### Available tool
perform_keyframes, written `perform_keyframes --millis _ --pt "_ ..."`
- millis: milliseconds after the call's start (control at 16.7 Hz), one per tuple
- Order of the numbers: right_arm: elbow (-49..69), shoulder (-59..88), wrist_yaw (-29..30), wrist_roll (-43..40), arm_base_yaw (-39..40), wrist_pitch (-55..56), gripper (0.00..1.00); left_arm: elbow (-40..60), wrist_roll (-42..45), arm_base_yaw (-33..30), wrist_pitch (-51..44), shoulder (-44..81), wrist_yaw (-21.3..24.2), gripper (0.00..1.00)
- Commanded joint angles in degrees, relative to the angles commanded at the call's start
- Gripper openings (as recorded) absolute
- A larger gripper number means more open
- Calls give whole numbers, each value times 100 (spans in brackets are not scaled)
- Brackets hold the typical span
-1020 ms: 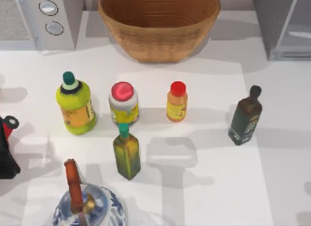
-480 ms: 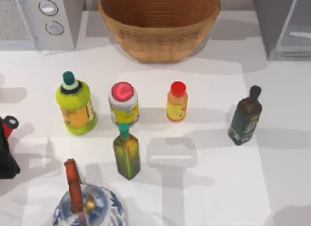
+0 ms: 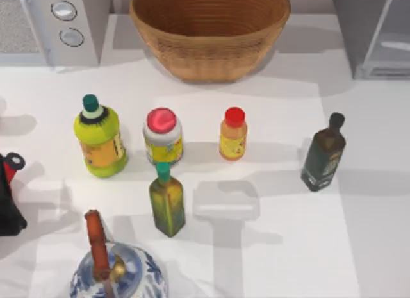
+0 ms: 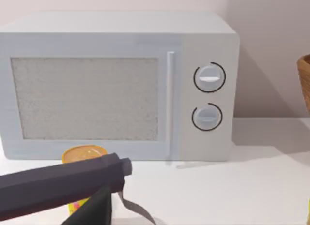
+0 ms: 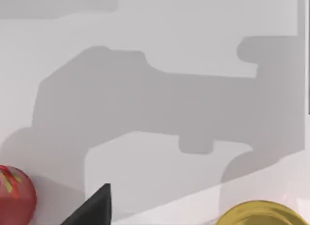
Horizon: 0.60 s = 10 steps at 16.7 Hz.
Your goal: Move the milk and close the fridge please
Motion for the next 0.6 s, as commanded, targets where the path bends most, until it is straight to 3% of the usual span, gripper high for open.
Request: perform_keyframes --millis 360,600 --pt "580 1699 -1077 -1941 -1473 401 100 0 0 0 0 0 0 100" --pt "735 2109 -1355 -2458 -1835 539 100 0 0 0 0 0 0 100"
